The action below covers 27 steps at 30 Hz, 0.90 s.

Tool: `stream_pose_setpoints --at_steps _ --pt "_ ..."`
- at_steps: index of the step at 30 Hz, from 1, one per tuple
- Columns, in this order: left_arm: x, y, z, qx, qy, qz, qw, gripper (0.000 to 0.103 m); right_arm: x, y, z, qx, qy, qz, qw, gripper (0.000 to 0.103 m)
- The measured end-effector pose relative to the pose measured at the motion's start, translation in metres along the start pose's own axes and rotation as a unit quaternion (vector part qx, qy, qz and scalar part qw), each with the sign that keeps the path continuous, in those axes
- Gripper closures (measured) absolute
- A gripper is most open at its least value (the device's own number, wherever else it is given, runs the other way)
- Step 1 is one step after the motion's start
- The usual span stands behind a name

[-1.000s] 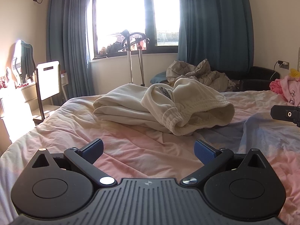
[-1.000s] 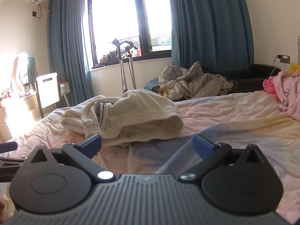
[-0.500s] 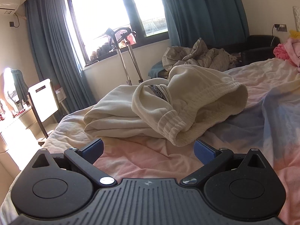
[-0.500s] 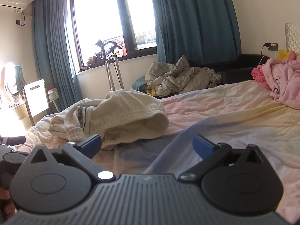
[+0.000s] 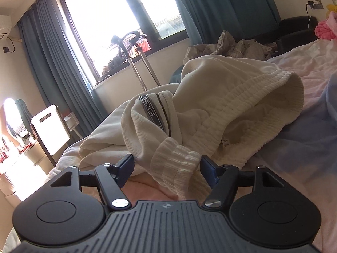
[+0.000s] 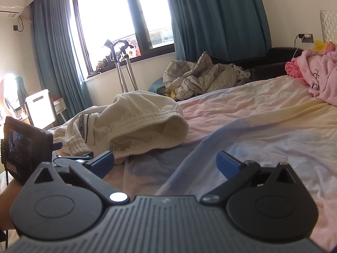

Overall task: Fold clothes
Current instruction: 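Grasp the ribbed cuff of the cream sweatpants with the left gripper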

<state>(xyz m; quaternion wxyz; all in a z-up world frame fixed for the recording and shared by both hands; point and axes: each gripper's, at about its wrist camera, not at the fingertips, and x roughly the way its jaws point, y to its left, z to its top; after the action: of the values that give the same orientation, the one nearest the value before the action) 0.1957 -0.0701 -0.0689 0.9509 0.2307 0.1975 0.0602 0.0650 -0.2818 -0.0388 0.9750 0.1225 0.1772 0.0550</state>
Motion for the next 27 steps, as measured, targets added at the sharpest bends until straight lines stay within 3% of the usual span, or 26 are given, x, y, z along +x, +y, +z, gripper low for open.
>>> stream_pose_setpoints --at_steps 4,8,15,21,27 --pt "-0.008 0.010 0.006 -0.026 -0.016 -0.002 0.9995 0.059 0.005 -0.002 -0.002 0.005 0.002 0.007 1.000 0.000" --pt "-0.033 0.023 0.011 -0.038 -0.053 -0.016 0.9977 0.062 0.001 -0.003 -0.001 0.004 -0.005 0.008 1.000 0.000" --pt "-0.100 0.046 0.009 -0.079 -0.090 -0.073 0.9901 0.065 -0.008 -0.001 0.000 -0.002 -0.016 0.009 1.000 0.000" --pt "-0.149 0.086 -0.013 -0.131 -0.082 -0.098 0.9832 0.065 -0.013 0.006 -0.002 -0.016 -0.016 0.015 1.000 0.000" --pt "-0.138 0.121 -0.042 -0.153 -0.028 -0.120 0.9805 0.063 -0.012 0.015 -0.008 -0.040 -0.010 0.022 0.999 0.000"
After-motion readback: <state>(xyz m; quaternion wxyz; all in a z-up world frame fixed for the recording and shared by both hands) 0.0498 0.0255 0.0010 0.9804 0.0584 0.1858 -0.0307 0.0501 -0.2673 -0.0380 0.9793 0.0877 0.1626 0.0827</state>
